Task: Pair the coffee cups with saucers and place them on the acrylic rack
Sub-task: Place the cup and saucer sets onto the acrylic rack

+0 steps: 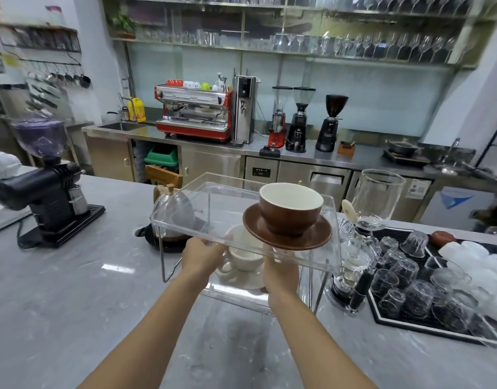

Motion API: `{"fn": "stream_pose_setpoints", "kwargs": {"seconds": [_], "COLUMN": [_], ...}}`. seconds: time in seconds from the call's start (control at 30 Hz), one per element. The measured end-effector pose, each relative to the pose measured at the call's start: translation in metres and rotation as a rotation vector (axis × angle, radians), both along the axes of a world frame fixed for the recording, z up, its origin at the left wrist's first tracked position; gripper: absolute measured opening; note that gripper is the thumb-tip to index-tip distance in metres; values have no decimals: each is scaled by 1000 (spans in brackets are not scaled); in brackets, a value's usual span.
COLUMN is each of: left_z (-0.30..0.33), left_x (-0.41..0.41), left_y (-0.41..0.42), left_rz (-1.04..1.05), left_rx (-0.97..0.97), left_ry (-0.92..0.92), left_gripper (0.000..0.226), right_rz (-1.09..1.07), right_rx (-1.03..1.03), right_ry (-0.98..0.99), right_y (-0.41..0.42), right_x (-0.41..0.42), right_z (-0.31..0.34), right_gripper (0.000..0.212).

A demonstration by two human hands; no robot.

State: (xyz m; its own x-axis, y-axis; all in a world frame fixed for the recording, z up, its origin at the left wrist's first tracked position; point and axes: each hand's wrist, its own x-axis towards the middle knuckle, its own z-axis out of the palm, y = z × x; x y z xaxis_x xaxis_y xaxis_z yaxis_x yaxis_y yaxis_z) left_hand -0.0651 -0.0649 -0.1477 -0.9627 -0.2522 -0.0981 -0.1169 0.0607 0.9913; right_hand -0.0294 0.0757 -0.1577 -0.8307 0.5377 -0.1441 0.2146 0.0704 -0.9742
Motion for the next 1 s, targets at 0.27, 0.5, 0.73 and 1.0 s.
{"fn": "stream_pose_setpoints", "kwargs": {"seconds": [0.27,0.5,0.73,1.0], "left_z": [-3,2,4,-21], "left_x": [-2,10,39,107], "left_y": [-4,-1,1,7], "left_rz": [-47,-25,12,13], "left_rx": [-73,-226,-433,-542], "left_ry": [-40,2,232,482], "left_gripper": [37,53,20,41], "right_rz": [68,66,169,447], "right_rx": [15,41,353,580], "right_ry": [-31,-77,58,194], "right_y": [-4,-2,-2,-3], "right_x": [3,1,40,88], "right_z": [2,-6,9,-3], "right_gripper": [85,91,49,57]}}
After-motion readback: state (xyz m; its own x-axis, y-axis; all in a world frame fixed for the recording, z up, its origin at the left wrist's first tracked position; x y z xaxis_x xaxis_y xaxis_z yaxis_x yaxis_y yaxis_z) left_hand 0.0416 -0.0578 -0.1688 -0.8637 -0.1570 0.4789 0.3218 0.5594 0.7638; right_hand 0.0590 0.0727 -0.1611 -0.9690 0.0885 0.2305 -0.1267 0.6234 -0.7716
